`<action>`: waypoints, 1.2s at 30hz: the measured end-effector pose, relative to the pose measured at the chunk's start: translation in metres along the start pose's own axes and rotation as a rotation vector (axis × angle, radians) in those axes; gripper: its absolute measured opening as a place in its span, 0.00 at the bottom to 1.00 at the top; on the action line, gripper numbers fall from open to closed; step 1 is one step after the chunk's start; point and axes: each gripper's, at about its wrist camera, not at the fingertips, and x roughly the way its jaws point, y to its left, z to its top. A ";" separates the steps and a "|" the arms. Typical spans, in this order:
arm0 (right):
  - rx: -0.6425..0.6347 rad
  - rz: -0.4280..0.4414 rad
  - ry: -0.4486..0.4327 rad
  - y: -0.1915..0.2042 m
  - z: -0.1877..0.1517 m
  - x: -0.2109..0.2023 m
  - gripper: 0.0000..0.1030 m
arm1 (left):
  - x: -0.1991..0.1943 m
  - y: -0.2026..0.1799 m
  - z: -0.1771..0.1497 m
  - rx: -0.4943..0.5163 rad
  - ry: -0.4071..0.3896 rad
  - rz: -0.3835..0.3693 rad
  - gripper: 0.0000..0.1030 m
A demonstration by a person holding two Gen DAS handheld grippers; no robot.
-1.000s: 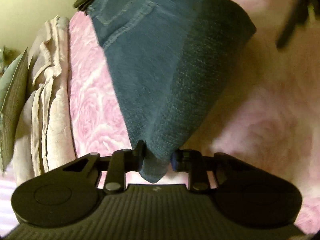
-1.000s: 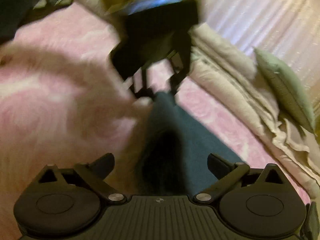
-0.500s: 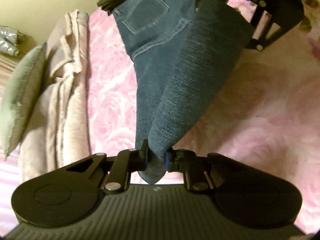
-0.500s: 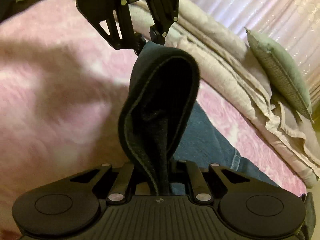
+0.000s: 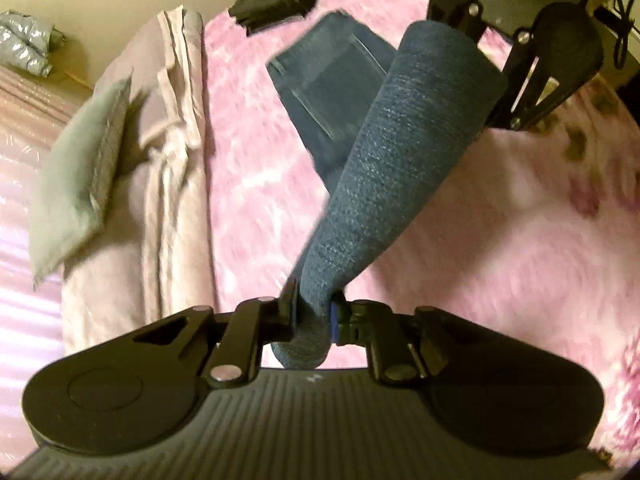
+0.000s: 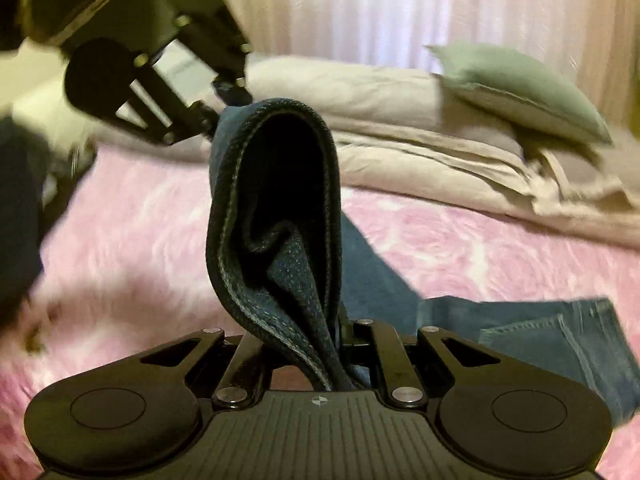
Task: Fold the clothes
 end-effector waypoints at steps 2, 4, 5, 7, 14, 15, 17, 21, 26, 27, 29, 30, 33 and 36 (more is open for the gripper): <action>0.086 0.034 -0.024 -0.039 0.009 -0.010 0.10 | 0.006 0.024 0.035 0.012 0.007 0.002 0.12; 0.150 0.052 -0.041 -0.076 0.006 -0.015 0.10 | 0.021 0.050 0.075 0.027 0.009 -0.003 0.12; 0.188 0.062 -0.048 -0.099 0.004 -0.015 0.10 | 0.029 0.061 0.093 0.036 0.013 -0.008 0.12; 0.275 0.098 -0.056 -0.142 -0.003 -0.014 0.10 | 0.055 0.081 0.132 0.050 0.016 -0.021 0.15; 0.664 0.192 -0.053 -0.273 -0.052 0.001 0.10 | 0.180 0.122 0.241 0.014 0.032 -0.119 0.18; 0.703 0.187 -0.057 -0.285 -0.059 0.000 0.10 | 0.195 0.125 0.255 0.008 0.028 -0.136 0.18; 0.784 0.176 -0.061 -0.309 -0.073 -0.003 0.10 | 0.226 0.129 0.279 -0.006 0.019 -0.180 0.21; 0.996 0.148 -0.013 -0.345 -0.115 0.002 0.10 | 0.283 0.132 0.312 -0.090 0.003 -0.235 0.49; 1.094 0.108 -0.036 -0.359 -0.143 -0.015 0.27 | 0.312 0.139 0.318 -0.215 -0.009 -0.292 0.50; 1.102 0.090 -0.048 -0.359 -0.144 -0.020 0.34 | 0.315 0.143 0.313 -0.264 -0.011 -0.311 0.51; 1.152 0.059 -0.092 -0.362 -0.149 -0.030 0.45 | 0.325 0.148 0.303 -0.356 0.001 -0.346 0.51; 1.192 0.043 -0.115 -0.367 -0.153 -0.033 0.45 | 0.332 0.150 0.298 -0.399 0.009 -0.369 0.51; 1.298 0.006 -0.168 -0.385 -0.164 -0.040 0.45 | 0.351 0.151 0.288 -0.490 0.023 -0.419 0.48; 1.356 -0.004 -0.167 -0.398 -0.172 -0.040 0.38 | 0.368 0.149 0.284 -0.569 0.030 -0.473 0.21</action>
